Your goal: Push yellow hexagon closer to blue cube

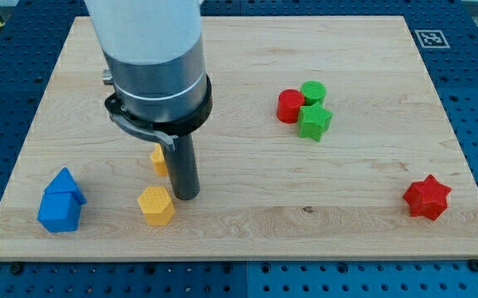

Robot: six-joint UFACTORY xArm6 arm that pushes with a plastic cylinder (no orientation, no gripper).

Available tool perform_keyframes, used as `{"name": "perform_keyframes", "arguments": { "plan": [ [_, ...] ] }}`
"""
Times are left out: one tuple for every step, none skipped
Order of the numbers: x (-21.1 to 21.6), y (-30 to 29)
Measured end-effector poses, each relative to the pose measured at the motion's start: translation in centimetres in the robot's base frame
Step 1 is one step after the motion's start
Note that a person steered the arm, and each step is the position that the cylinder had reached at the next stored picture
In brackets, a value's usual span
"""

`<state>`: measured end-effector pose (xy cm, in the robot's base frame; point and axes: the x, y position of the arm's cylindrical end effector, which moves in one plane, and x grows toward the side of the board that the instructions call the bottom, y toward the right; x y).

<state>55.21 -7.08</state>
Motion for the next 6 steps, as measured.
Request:
{"name": "perform_keyframes", "arguments": {
  "plan": [
    [2.4,-0.2],
    [3.5,-1.8],
    [3.5,-3.5],
    [3.5,-5.2],
    [3.5,-7.0],
    [3.5,-8.6]
  ]
}}
